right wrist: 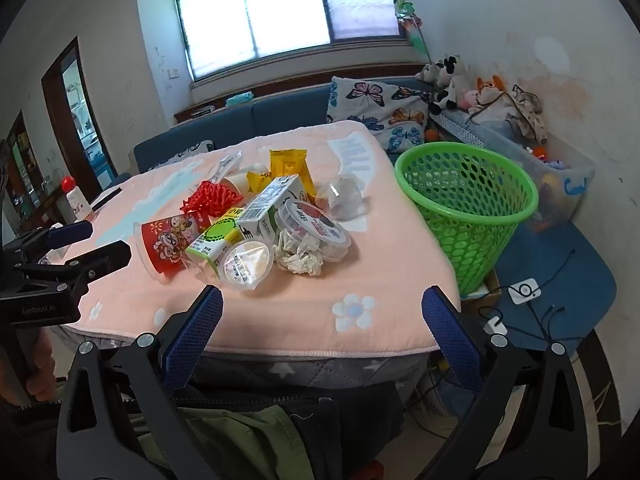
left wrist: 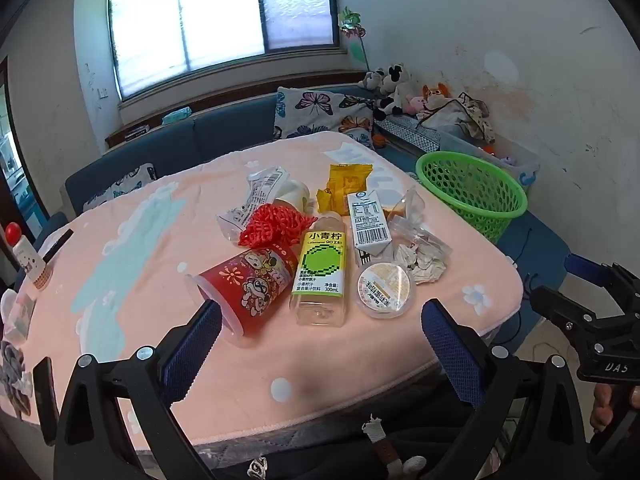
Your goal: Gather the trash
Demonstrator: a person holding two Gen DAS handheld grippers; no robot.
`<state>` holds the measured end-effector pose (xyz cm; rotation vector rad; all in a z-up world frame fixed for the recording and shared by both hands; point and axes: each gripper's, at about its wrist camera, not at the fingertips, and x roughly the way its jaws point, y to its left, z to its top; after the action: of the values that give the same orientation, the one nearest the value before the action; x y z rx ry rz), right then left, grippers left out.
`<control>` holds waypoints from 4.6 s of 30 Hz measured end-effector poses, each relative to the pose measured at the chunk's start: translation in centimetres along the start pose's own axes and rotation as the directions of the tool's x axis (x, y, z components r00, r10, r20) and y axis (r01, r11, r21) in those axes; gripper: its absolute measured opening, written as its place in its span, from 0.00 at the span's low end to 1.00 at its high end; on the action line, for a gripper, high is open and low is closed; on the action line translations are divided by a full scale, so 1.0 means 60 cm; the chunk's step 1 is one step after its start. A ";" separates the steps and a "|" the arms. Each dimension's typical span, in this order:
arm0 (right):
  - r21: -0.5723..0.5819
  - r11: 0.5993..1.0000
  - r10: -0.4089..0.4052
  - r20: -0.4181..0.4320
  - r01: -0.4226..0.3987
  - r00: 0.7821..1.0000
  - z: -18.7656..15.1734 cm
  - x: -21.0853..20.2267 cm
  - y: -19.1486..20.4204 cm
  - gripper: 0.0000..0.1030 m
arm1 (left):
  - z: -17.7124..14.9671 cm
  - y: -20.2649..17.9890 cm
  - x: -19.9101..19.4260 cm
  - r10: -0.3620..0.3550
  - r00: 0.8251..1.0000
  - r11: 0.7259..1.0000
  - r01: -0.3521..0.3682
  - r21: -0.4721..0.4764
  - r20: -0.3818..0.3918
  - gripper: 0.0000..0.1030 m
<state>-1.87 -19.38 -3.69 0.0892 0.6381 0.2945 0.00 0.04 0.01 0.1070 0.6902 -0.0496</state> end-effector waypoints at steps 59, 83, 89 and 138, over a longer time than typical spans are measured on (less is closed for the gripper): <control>-0.028 1.000 0.007 -0.005 -0.008 1.000 0.033 0.016 0.021 0.96 | 0.008 0.038 0.023 -0.029 0.999 0.998 0.027 -0.063 -0.024 0.94; -0.063 0.998 0.021 -0.058 -0.025 0.998 0.050 0.074 0.022 0.96 | 0.026 0.050 0.079 -0.058 0.996 0.997 0.054 -0.063 -0.067 0.94; -0.068 0.997 0.028 -0.074 -0.033 0.997 0.059 0.093 0.024 0.96 | 0.032 0.062 0.101 -0.066 0.994 0.995 0.059 -0.077 -0.087 0.94; 0.101 0.968 0.252 -0.320 -0.232 0.913 0.097 0.294 -0.064 0.94 | 0.101 0.086 0.236 -0.196 0.962 0.979 0.182 -0.090 -0.190 0.94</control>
<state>16.01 -17.75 -9.83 0.1805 0.9736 0.5378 15.15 4.31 -3.92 -0.0241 0.8993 -0.1998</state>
